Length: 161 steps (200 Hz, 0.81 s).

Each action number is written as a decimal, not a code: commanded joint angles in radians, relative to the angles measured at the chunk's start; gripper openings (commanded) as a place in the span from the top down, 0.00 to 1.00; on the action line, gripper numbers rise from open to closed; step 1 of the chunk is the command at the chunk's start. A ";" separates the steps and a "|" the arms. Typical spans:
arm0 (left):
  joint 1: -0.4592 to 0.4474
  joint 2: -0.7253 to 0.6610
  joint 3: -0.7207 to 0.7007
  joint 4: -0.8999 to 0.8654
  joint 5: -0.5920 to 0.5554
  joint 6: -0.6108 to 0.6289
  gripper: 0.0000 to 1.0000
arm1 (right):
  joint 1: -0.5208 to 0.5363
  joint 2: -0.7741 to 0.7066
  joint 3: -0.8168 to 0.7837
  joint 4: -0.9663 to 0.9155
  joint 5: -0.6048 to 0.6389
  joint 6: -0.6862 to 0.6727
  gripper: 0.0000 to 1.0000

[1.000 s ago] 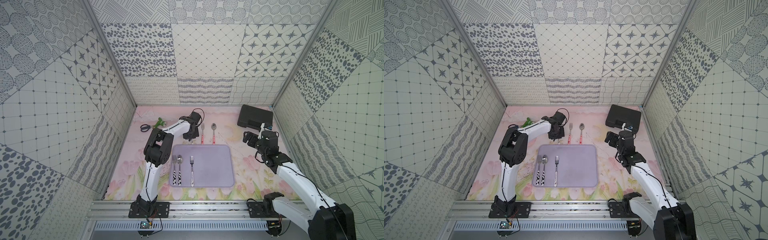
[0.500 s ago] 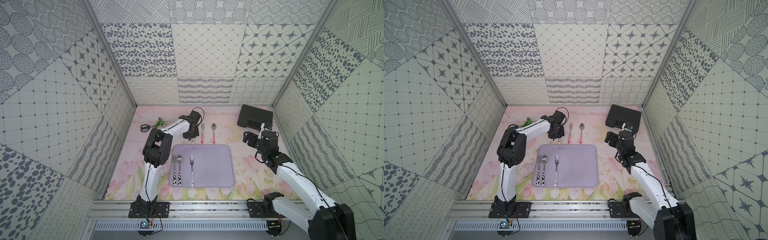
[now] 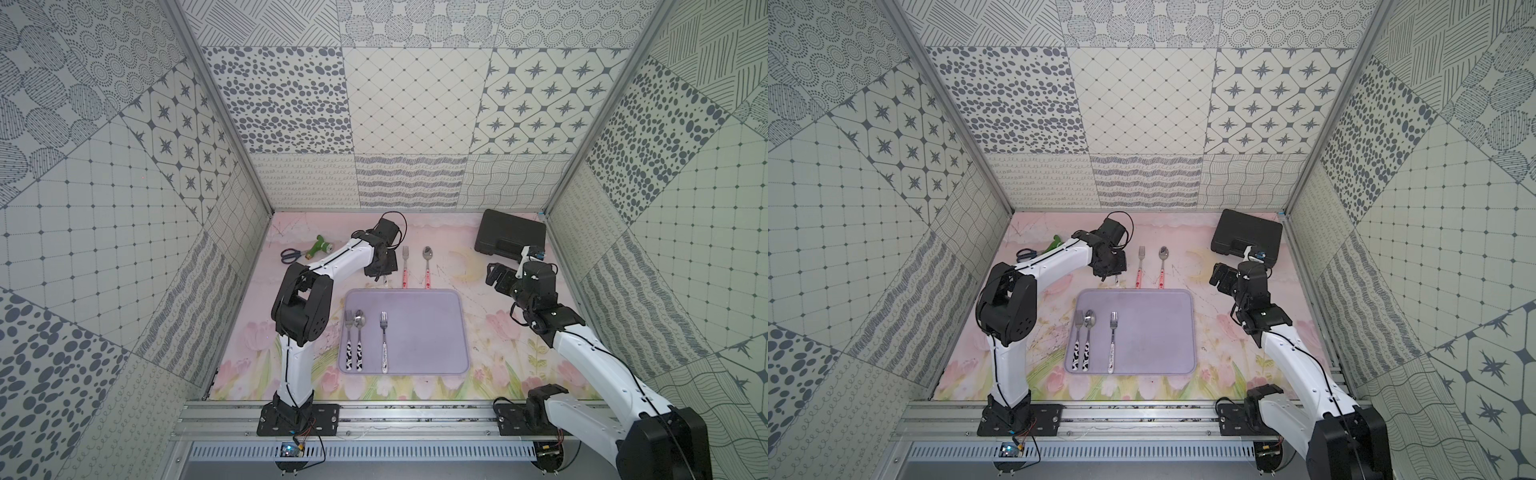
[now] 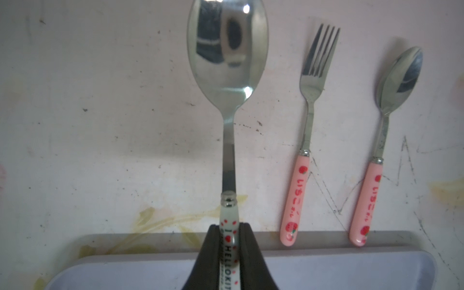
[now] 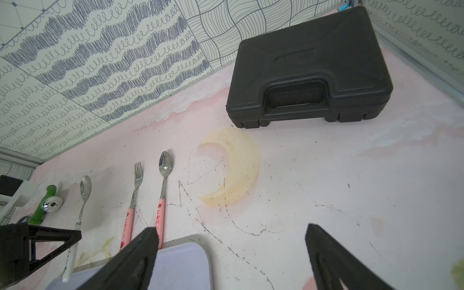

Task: Set the spoon and fork side by side
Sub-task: Pick up the spoon from the center of the board, then place the spoon on the tray.

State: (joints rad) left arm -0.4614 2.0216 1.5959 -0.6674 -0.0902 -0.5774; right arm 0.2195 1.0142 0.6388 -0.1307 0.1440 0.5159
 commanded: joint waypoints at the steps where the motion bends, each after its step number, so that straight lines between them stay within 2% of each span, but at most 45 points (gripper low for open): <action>1: -0.025 -0.058 -0.057 0.002 0.006 -0.020 1.00 | 0.006 -0.019 -0.006 0.032 0.009 -0.008 0.03; 71: -0.121 -0.178 -0.191 -0.006 -0.048 -0.065 1.00 | 0.006 -0.032 -0.007 0.030 0.007 -0.008 0.03; 161: -0.272 -0.354 -0.404 0.042 -0.082 -0.196 1.00 | 0.006 -0.060 -0.007 0.022 0.017 -0.009 0.03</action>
State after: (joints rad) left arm -0.6891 1.7267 1.2537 -0.6449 -0.1349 -0.6907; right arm 0.2195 0.9730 0.6388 -0.1314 0.1444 0.5159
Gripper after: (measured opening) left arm 0.149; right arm 0.966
